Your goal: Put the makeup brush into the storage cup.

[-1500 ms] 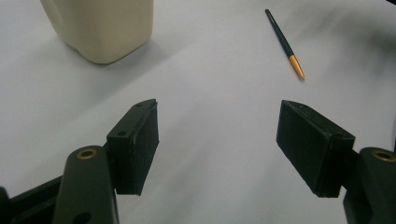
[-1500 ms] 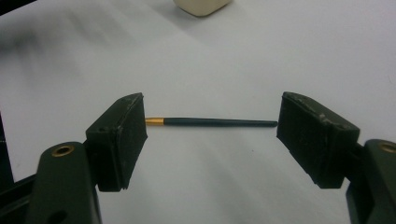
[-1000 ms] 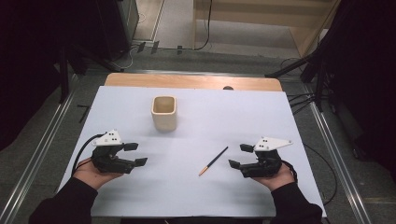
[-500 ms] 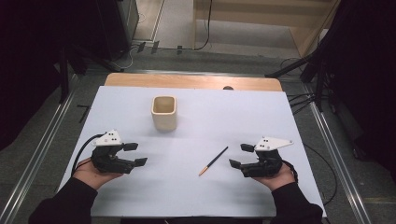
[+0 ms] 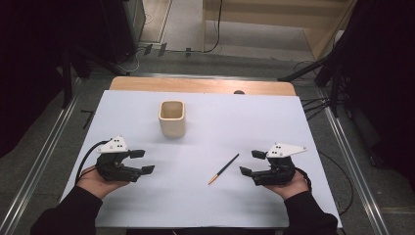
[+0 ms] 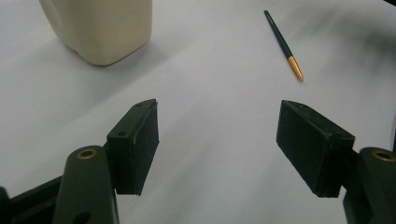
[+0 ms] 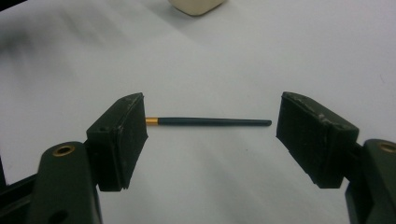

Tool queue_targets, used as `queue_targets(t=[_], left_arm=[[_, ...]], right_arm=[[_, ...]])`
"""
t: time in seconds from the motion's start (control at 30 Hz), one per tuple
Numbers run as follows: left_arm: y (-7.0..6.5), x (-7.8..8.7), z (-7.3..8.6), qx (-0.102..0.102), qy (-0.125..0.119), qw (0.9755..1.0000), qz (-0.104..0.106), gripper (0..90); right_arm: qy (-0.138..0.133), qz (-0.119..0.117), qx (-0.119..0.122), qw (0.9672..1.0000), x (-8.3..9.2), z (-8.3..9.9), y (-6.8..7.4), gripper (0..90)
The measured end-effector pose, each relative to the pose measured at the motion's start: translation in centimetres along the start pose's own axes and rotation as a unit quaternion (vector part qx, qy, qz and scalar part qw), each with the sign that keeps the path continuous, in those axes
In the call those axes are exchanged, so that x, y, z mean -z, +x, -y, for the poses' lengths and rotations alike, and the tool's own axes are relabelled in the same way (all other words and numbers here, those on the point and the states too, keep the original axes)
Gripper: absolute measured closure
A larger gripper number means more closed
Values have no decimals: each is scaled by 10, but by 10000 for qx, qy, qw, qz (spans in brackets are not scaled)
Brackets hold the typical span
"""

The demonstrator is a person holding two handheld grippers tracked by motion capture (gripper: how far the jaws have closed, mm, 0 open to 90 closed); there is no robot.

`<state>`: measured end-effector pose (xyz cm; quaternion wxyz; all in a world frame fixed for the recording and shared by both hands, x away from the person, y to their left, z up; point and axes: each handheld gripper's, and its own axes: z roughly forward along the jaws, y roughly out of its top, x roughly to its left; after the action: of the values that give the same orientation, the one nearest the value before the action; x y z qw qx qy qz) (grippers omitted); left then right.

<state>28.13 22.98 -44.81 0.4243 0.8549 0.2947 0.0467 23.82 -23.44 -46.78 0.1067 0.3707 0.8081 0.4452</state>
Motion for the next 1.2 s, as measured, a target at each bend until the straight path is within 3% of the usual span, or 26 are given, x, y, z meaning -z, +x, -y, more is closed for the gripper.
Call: queue_targets(t=[0.3, 0.7, 0.9, 1.2], left_arm=[[-3, -2, -2, -20, 3, 10000, 18, 305], [-7, -7, -4, -83, 77, 9999, 73, 305], [-3, -5, -3, 28, 61, 10000, 61, 305], [-3, -6, -3, 33, 94, 9999, 67, 305]], right_arm=[[-56, -67, 18, 10000, -5, -4, -1, 260], [-79, -292, 277, 9992, -17, -14, -1, 262], [-50, -362, 392, 9986, -28, -23, 1, 264], [-31, -447, 463, 9979, -42, -30, 5, 269]])
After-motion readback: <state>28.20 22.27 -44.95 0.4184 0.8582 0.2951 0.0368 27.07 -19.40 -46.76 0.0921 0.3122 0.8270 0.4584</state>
